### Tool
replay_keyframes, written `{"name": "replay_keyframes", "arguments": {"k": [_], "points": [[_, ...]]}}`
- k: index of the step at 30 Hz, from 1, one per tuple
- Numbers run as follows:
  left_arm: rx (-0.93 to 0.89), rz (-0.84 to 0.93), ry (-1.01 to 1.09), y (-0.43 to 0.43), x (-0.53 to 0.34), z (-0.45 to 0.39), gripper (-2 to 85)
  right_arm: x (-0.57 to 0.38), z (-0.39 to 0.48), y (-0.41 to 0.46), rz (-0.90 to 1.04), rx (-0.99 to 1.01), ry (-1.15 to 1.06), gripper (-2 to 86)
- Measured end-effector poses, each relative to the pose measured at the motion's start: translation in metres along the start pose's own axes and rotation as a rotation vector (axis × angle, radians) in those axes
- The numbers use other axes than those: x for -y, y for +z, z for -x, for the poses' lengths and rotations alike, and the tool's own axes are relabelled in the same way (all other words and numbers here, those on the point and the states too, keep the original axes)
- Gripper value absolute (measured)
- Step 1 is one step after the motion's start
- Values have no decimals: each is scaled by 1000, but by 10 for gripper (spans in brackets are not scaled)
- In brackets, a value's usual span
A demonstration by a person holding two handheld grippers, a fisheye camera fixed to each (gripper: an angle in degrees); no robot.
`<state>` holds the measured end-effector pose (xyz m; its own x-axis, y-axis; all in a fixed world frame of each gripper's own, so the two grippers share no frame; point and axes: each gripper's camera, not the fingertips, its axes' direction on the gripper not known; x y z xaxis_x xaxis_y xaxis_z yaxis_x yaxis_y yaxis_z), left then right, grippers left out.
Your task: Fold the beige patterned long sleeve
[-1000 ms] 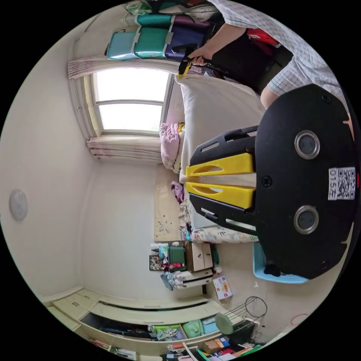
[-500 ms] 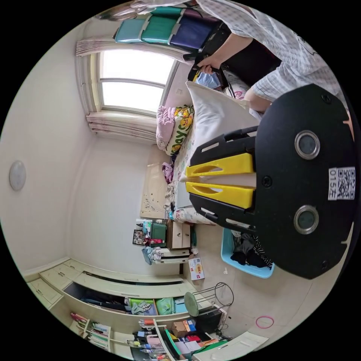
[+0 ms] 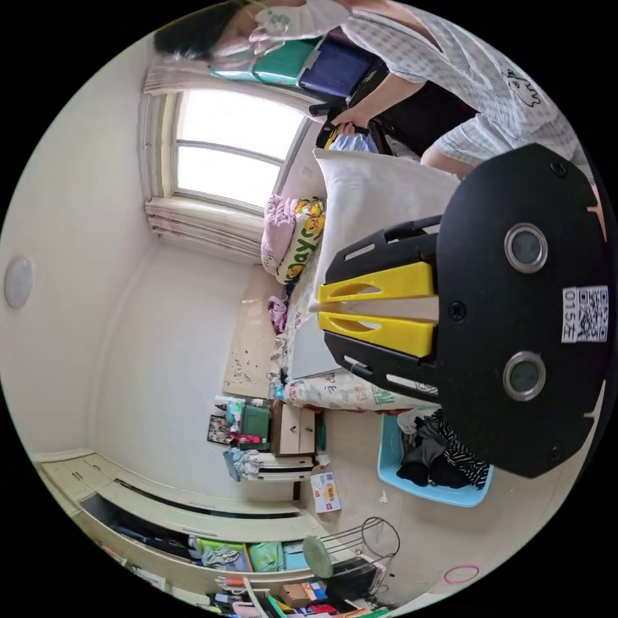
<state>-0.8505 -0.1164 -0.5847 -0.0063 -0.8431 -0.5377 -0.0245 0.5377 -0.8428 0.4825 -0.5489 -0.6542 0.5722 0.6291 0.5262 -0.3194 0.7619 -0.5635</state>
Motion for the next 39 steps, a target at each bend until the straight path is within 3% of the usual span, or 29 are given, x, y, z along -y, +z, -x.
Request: {"name": "replay_keyframes", "arguments": {"k": [4,6,8,10,13,20,22,25,28,33,37,39], "points": [[32,152,-108,154,-24,53,6,25,-52,131,125,-169,108,5],[78,248,-123,216,-48,68,6,23,-75,189,295,-257,145,6],[110,443,-208,272,-89,82,6,10,-89,211,354,-296,275,8],[72,442,-207,274,-116,76,8,-16,-72,213,349,-38,224,19],[-6,444,-164,252,-164,52,26,-63,-34,207,430,118,114,36],[-127,575,-247,225,-253,-2,62,-136,55,201,578,101,35,63],[-85,558,-303,224,-268,-4,78,-149,77,204,626,-63,46,94],[3,391,-495,199,-291,15,100,-155,84,177,506,-285,160,110],[67,273,-691,177,-320,39,113,-174,69,140,407,-280,329,118],[149,333,-771,196,-342,45,115,-223,40,109,313,-238,652,131],[145,414,-736,227,-352,37,97,-258,44,123,414,-229,700,107],[106,456,-732,241,-356,35,82,-271,45,115,371,-214,765,84]]}}
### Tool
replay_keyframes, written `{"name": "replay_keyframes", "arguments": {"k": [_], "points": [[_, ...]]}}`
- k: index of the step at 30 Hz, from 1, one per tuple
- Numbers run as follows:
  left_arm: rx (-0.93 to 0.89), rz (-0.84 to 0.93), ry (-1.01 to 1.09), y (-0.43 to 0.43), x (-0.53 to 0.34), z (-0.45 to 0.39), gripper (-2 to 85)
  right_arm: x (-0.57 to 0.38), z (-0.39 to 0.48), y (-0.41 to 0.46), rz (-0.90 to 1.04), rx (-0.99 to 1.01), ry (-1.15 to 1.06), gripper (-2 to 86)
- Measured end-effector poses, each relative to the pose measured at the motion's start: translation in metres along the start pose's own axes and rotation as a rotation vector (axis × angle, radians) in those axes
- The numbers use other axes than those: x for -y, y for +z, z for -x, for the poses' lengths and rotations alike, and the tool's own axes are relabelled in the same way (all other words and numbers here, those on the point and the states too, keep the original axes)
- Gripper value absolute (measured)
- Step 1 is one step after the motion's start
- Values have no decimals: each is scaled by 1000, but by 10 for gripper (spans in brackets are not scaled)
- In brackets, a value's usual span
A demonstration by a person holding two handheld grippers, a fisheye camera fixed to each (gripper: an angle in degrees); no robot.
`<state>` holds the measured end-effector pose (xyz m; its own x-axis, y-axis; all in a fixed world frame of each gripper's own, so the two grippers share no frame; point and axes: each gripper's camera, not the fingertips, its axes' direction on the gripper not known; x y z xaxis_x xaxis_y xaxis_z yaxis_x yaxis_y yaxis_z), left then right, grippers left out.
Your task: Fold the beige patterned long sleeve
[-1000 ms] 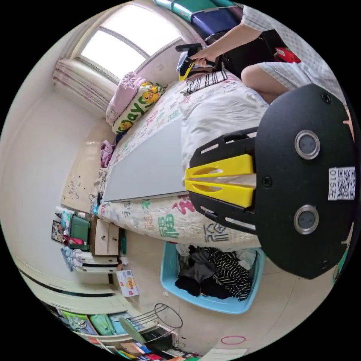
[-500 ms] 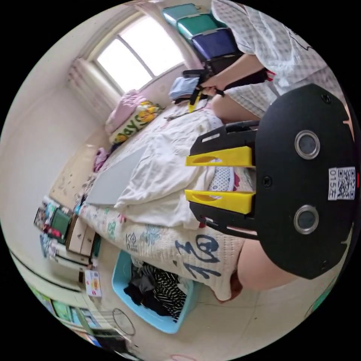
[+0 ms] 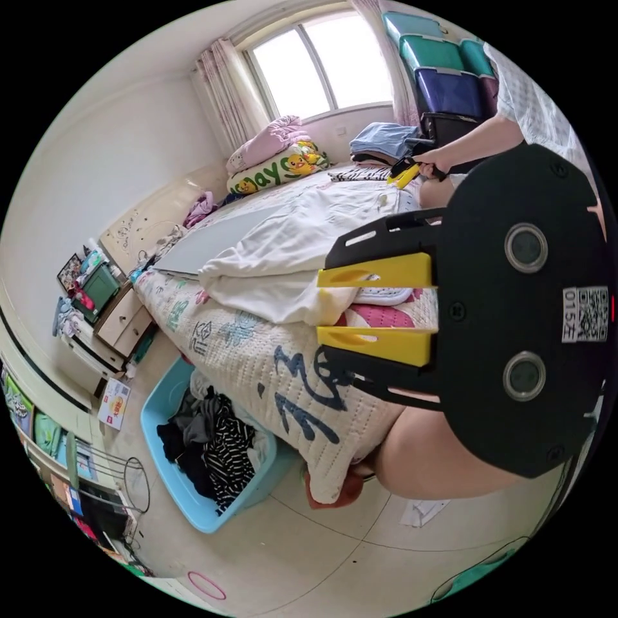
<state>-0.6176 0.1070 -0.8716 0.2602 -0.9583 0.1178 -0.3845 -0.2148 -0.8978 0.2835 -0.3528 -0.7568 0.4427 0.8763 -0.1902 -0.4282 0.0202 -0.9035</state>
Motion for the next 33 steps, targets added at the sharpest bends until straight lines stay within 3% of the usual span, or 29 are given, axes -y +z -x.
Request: {"name": "replay_keyframes", "arguments": {"k": [5,12,20,28,33], "points": [[-22,49,-7,23,-10,1,19,-33,-10,-7,12,141,3,17],[-259,-150,-92,-13,-59,35,-1,-91,-13,-39,-109,196,-5,0],[-161,-137,-134,-27,-94,49,-5,-135,6,-66,-112,95,-68,-2],[-237,-156,-226,-35,-125,71,-6,-178,1,-103,-147,59,18,-5],[-235,-188,-192,-42,-142,67,-6,-199,-17,-138,-213,146,83,-5]]}}
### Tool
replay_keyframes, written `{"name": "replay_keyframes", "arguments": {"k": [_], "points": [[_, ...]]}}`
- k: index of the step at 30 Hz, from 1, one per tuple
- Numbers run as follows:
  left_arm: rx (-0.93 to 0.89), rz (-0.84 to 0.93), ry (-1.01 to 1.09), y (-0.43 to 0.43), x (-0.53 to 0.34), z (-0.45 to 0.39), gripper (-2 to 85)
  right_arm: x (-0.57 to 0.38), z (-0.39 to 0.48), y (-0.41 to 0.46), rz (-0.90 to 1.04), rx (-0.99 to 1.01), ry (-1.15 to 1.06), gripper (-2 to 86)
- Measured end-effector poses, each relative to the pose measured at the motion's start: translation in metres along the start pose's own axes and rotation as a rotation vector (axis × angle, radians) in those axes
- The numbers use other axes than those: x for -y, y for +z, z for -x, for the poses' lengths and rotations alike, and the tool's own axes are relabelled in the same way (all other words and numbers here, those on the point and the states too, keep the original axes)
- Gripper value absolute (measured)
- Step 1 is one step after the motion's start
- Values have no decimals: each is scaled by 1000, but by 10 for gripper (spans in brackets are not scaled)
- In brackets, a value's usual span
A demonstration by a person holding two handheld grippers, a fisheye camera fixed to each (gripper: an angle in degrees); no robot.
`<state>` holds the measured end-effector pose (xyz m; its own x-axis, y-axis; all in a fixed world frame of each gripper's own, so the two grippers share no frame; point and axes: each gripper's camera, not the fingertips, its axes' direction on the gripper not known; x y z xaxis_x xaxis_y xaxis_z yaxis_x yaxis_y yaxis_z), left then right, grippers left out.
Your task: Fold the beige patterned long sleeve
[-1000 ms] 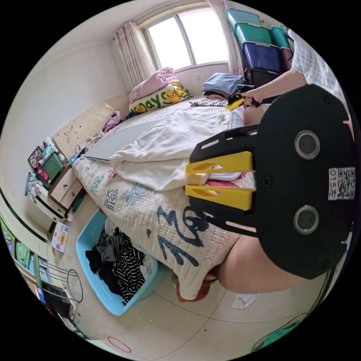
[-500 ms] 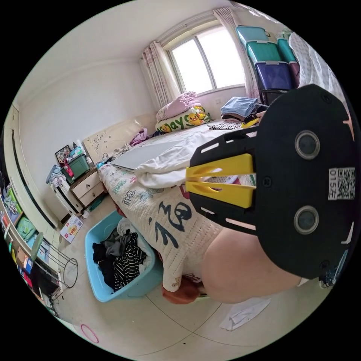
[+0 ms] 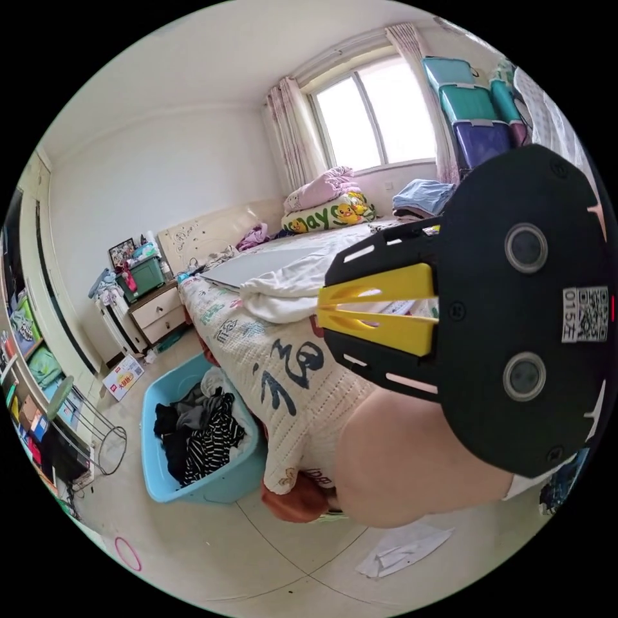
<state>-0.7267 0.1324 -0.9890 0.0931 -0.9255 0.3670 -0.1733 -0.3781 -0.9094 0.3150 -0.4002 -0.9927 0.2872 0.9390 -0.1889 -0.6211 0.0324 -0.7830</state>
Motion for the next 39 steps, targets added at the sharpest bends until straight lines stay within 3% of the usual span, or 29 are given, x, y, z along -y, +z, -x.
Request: {"name": "replay_keyframes", "arguments": {"k": [3,5,7,12,17,20,25,31,39], "points": [[-84,-170,34,-25,-18,1,-8,-13,2,-29,-93,24,-34,-5],[-171,-372,21,-53,-39,13,-7,-21,5,-41,-143,34,-52,-5],[-241,-417,-55,-64,-47,28,-5,-27,16,-50,-158,12,-94,-4],[-259,-391,-119,-76,-48,35,29,-25,43,-62,-102,-40,-217,2],[-226,-311,112,-76,-52,-5,70,-28,62,-87,-147,-40,-324,54],[-193,-262,244,-74,-56,-31,88,-30,78,-100,-133,3,-452,130],[-31,-315,434,-78,-71,-70,205,-45,99,-133,-255,-50,-594,270],[93,-338,561,-91,-79,-102,288,-81,112,-174,-517,-70,-797,327],[82,-264,590,-111,-70,-124,379,-56,101,-209,-531,-73,-821,376]]}}
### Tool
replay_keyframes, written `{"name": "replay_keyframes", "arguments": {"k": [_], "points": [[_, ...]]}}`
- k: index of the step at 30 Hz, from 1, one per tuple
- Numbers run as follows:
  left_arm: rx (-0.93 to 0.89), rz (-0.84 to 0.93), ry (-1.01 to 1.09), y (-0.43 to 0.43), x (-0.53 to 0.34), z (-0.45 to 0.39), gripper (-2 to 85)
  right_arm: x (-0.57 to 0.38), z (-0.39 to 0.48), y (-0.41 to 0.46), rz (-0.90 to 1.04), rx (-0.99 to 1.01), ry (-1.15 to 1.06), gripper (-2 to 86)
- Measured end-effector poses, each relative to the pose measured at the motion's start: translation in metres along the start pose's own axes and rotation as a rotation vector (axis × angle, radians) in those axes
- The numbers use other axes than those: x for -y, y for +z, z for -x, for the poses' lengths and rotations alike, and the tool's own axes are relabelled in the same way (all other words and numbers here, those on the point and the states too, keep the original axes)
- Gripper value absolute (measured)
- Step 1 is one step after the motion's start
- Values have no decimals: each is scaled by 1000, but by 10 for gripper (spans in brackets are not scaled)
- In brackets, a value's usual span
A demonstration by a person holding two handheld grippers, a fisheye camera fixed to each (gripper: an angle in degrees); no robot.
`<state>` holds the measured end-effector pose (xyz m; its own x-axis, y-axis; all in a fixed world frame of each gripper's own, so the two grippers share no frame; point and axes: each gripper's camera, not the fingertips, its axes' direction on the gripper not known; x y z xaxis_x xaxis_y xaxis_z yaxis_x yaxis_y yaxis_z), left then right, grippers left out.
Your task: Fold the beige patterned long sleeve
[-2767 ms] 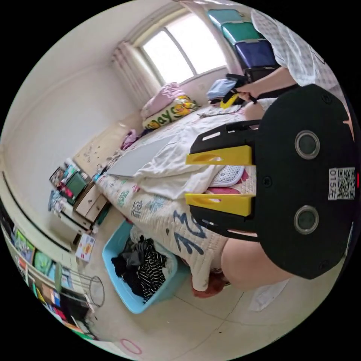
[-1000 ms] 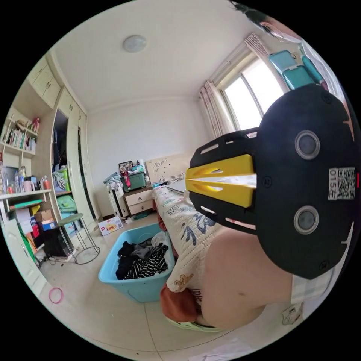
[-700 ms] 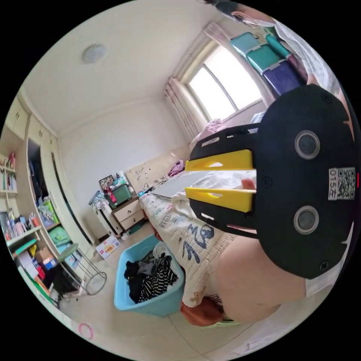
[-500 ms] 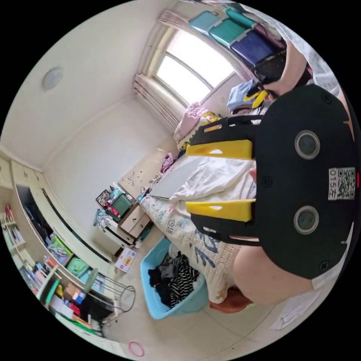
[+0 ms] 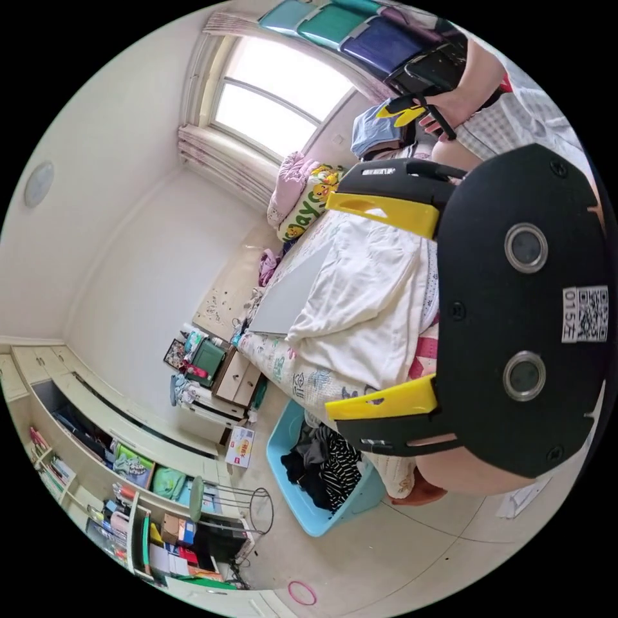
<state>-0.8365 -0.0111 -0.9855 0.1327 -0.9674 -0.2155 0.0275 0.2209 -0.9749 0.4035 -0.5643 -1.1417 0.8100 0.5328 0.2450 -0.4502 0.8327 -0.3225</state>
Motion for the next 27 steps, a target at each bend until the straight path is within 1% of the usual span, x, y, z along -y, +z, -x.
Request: {"name": "replay_keyframes", "arguments": {"k": [3,5,11,14,16,17,19,21,25,27], "points": [[-42,20,61,-9,15,-11,396,17,-17,-13,-6,41,30,387],[-99,0,114,-27,31,-25,402,31,-21,-30,-72,98,27,389],[-213,-79,312,-82,73,-90,406,90,-23,-64,-212,337,-29,392],[-284,-126,378,-105,94,-119,408,118,-21,-68,-256,497,-70,393],[-337,-152,405,-118,105,-134,409,140,-24,-66,-291,686,-63,394],[-372,-170,417,-126,113,-142,410,145,-25,-66,-302,732,-58,394],[-426,-203,429,-139,125,-153,409,165,-29,-64,-345,893,-49,394],[-469,-231,450,-152,136,-163,410,178,-29,-64,-372,972,-73,394],[-488,-295,536,-185,160,-181,409,202,-46,-48,-416,1161,17,393],[-485,-307,575,-196,170,-188,409,208,-53,-40,-425,1199,38,393]]}}
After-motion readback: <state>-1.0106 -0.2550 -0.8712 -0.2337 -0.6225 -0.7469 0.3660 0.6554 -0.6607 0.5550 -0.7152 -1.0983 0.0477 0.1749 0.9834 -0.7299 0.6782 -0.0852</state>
